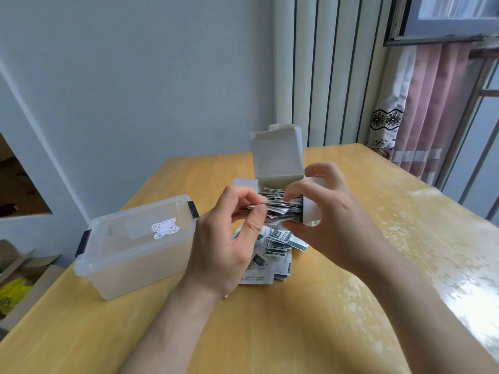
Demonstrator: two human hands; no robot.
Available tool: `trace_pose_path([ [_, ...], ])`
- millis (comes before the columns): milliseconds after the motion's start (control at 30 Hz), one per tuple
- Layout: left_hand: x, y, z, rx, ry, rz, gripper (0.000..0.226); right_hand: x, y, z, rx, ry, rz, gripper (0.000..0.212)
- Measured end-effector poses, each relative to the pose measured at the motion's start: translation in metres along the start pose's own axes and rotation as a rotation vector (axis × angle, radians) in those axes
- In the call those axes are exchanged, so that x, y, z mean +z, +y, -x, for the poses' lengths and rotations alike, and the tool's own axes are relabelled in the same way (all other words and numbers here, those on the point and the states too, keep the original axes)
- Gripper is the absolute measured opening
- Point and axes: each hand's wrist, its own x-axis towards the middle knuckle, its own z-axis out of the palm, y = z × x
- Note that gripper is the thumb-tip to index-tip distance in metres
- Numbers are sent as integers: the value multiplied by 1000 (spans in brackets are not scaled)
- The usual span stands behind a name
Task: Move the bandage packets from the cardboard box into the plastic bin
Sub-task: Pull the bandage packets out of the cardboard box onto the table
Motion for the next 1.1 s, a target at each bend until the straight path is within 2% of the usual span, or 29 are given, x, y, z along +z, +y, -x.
trace_pose_path([
  [100,2,2,-1,-95,-36,14,34,1,0,0,-16,35,13,34],
  [167,4,0,-1,-154,-10,35,39,3,-1,0,-31,43,24,32],
  [233,4,-2,-2,-145,-16,28,36,4,0,0,-33,46,21,30],
  [367,4,-6,-1,-13,-119,-48,33,5,2,0,-45,61,32,27],
  [500,7,-5,0,9,-13,-64,22,11,1,0,-55,51,43,36],
  [633,4,-3,-3,-9,72,35,27,12,6,1,-1,71,22,38],
  [800,7,-7,1,57,-29,-156,27,13,8,1,3,84,61,34],
  [933,4,-7,-2,79,136,-44,6,14,12,1,37,107,86,25],
  [1033,-6,-7,-8,-34,336,40,8,9,22,1,139,180,102,22],
  [1100,-10,-11,-11,-114,396,68,13,7,30,1,207,223,105,22],
])
